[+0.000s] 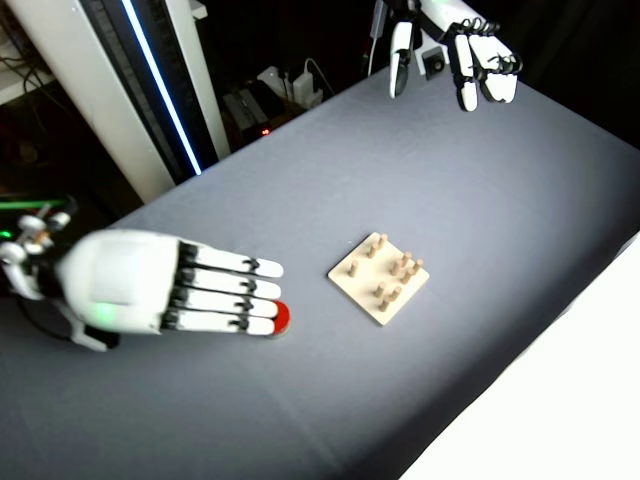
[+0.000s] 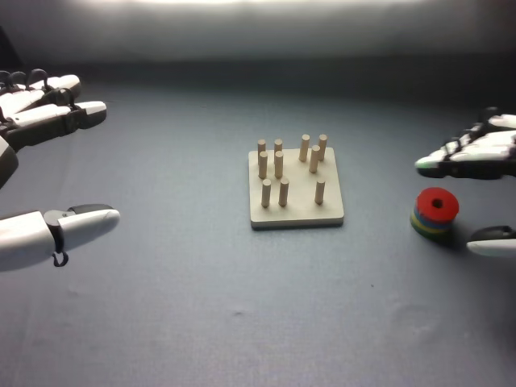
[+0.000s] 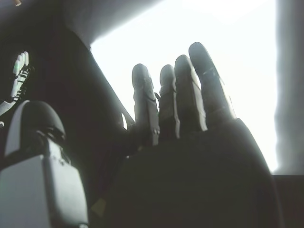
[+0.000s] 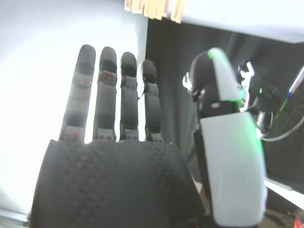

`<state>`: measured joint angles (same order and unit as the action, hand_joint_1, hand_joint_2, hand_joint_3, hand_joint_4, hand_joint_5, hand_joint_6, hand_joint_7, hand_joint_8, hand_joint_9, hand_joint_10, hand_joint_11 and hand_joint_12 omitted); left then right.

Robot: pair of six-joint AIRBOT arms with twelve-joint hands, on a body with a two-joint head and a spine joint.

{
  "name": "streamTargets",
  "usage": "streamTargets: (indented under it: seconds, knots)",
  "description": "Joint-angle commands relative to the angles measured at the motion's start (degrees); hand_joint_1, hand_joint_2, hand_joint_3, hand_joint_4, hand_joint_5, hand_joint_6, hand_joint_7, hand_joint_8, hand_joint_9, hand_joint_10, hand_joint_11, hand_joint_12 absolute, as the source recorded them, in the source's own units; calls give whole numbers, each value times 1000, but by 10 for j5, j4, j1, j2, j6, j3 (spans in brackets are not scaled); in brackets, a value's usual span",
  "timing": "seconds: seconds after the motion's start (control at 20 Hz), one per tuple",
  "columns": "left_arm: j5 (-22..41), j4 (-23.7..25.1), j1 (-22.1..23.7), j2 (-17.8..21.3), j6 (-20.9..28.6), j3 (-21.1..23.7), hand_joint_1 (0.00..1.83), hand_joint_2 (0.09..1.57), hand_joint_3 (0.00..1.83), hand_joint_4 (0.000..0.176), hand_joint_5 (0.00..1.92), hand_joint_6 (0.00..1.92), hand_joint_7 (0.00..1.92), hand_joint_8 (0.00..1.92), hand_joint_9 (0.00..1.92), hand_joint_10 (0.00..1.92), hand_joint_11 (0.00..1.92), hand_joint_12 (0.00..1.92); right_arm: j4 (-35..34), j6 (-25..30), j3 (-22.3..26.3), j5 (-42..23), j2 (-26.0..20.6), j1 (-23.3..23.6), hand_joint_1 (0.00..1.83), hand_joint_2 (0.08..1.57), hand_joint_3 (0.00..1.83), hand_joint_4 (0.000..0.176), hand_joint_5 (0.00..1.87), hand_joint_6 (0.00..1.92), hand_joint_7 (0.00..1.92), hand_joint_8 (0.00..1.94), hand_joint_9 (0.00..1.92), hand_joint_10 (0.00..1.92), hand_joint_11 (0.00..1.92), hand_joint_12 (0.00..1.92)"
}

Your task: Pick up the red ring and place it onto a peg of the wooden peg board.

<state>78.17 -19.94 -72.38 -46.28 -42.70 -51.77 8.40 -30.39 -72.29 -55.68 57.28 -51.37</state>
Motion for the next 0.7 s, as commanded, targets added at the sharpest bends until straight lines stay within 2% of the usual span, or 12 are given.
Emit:
streamTargets:
  seconds: [0.0, 0.1, 0.15, 0.3, 0.35, 0.4, 0.45, 0.65]
  knots:
    - [68, 3, 5, -1, 4, -4, 615, 1044, 0, 0, 500, 4, 219, 0, 170, 1, 0, 735, 0, 6, -8, -21, 4, 16, 938, 1075, 0, 50, 479, 3, 526, 2, 524, 4, 192, 819]
    - [68, 4, 5, -1, 4, -4, 608, 1040, 0, 0, 516, 7, 218, 0, 170, 1, 0, 730, 25, 6, -20, 18, 15, 40, 929, 1062, 0, 24, 496, 2, 512, 0, 527, 2, 171, 892]
    - [68, 4, 5, -2, 5, -5, 621, 1042, 0, 0, 533, 5, 217, 0, 168, 0, 0, 698, 44, 6, -30, 45, 24, 58, 947, 1053, 0, 4, 497, 1, 499, 0, 522, 0, 152, 903]
    - [68, 4, 5, -3, 5, -5, 623, 1044, 0, 0, 541, 3, 207, 1, 151, 1, 0, 639, 82, 6, -49, 102, 38, 90, 951, 1050, 0, 0, 485, 0, 442, 0, 467, 0, 93, 922]
    - [68, 4, 5, -3, 5, -5, 602, 1038, 0, 0, 553, 3, 218, 3, 162, 4, 0, 706, 90, 6, -53, 115, 41, 97, 939, 1060, 0, 0, 476, 0, 443, 0, 473, 1, 75, 993]
    - [68, 4, 5, -3, 6, -5, 607, 1038, 0, 0, 555, 3, 219, 2, 164, 4, 0, 722, 96, 6, -56, 125, 44, 102, 887, 1076, 1, 0, 461, 0, 468, 2, 486, 3, 14, 1144]
    - [68, 4, 5, -4, 6, -5, 612, 1036, 0, 0, 558, 1, 217, 1, 160, 1, 0, 701, 99, 6, -58, 130, 45, 104, 918, 1077, 0, 0, 467, 3, 477, 3, 503, 9, 33, 1185]
    - [68, 5, 5, -4, 7, -5, 640, 1019, 0, 0, 562, 0, 234, 3, 179, 5, 0, 733, 105, 6, -68, 153, 49, 111, 1004, 1066, 0, 0, 478, 1, 470, 2, 531, 9, 46, 1200]
